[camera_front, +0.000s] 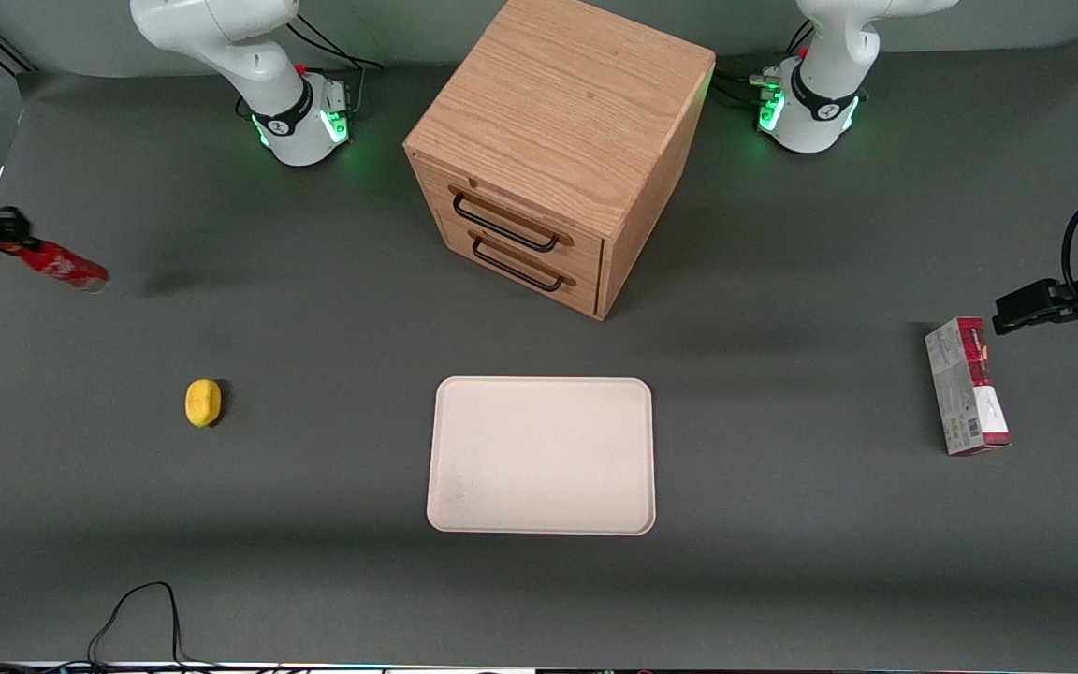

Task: Place coke bottle on tray
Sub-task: 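Lift the grasped bottle off the table with the right gripper, then carry the bottle to the white tray and stand it upright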

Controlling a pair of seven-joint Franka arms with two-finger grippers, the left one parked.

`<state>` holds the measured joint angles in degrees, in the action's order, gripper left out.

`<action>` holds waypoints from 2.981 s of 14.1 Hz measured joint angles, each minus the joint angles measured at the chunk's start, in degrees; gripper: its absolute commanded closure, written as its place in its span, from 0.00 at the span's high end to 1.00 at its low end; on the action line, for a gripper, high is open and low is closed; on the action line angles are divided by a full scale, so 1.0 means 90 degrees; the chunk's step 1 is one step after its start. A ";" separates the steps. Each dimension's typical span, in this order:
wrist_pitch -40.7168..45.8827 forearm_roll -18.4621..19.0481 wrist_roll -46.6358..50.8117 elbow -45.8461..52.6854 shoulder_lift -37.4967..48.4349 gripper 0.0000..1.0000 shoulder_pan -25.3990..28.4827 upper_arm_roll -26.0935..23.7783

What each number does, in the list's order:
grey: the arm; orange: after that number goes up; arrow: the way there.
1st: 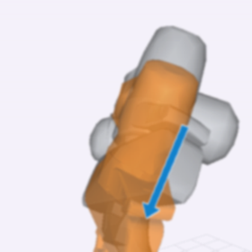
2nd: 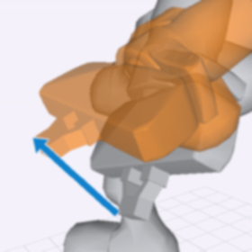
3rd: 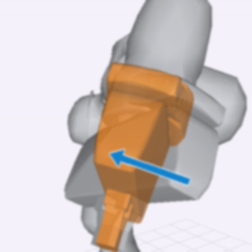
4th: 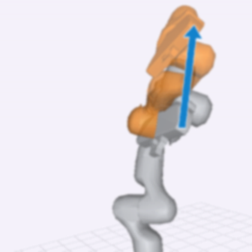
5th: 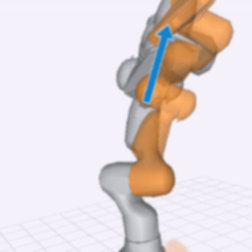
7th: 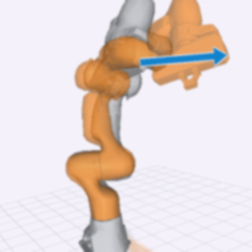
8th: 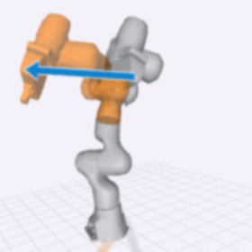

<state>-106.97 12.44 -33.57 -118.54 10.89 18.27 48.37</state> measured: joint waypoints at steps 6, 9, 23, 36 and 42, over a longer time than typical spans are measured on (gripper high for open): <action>0.2296 -0.0095 0.0013 0.2752 0.0033 0.16 0.0858 -0.0034; 0.2448 -0.0584 0.0037 0.3123 -0.0077 0.16 0.1296 -0.0034; 0.2631 -0.2664 0.4268 0.7322 -0.4728 0.12 0.1911 -0.3298; 0.0165 -0.2660 0.4294 0.7504 -0.6999 0.12 0.1827 -0.3587; -0.0117 -0.2660 0.4285 0.7514 -0.7430 0.15 0.1821 -0.3587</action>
<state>-108.02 -11.50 5.00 -50.92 -55.98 34.66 16.09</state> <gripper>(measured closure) 0.648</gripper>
